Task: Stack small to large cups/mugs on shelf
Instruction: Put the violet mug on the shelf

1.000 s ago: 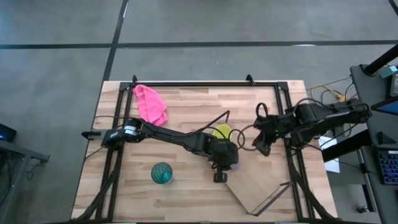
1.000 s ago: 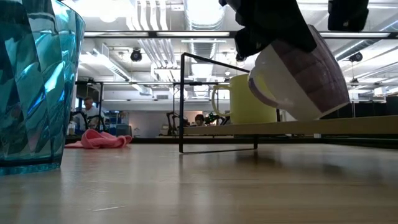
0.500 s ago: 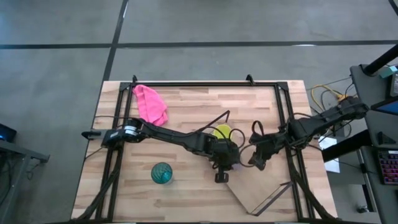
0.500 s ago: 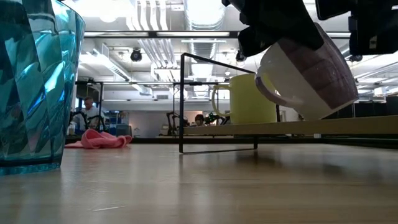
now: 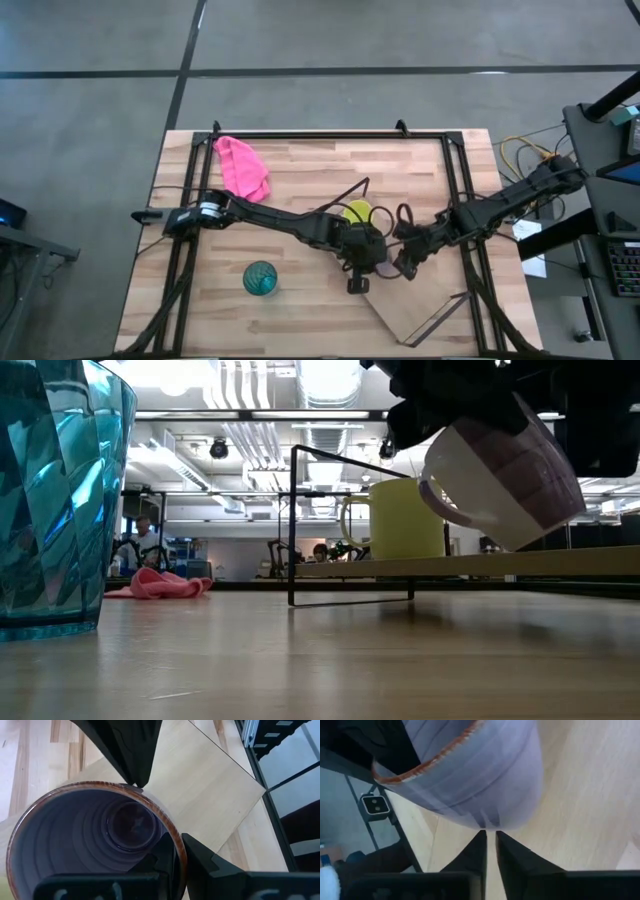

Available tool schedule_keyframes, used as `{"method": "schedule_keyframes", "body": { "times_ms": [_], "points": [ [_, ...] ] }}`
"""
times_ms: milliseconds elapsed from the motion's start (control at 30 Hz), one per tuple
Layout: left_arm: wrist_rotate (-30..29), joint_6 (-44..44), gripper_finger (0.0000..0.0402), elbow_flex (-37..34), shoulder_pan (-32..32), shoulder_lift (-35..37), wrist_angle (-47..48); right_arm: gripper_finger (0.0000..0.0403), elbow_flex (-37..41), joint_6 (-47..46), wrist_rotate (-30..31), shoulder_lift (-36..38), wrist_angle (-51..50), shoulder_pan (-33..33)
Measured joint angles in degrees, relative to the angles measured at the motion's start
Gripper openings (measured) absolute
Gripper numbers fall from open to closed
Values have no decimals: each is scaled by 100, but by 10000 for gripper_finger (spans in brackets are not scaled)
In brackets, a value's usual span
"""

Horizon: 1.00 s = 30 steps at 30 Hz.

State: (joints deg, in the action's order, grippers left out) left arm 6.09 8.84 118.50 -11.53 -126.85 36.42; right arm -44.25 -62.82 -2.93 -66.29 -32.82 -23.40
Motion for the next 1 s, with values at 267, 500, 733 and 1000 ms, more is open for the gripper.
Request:
{"method": "schedule_keyframes", "body": {
  "times_ms": [267, 500, 733, 1000],
  "points": [
    [-25, 2, 10, 0, 2, 0, 2, 9, 0, 71, 162, -19, 22, -2],
    [-52, 12, 10, 0, 3, 0, -102, 9, 11, 90, 259, -93, 21, -2],
    [-56, 9, 11, -78, 1, 0, -177, 9, 17, 90, 281, -288, 74, -2],
    [-214, -17, 30, -79, 0, 0, -324, 8, 33, 70, 309, -406, 148, 0]
  ]
}}
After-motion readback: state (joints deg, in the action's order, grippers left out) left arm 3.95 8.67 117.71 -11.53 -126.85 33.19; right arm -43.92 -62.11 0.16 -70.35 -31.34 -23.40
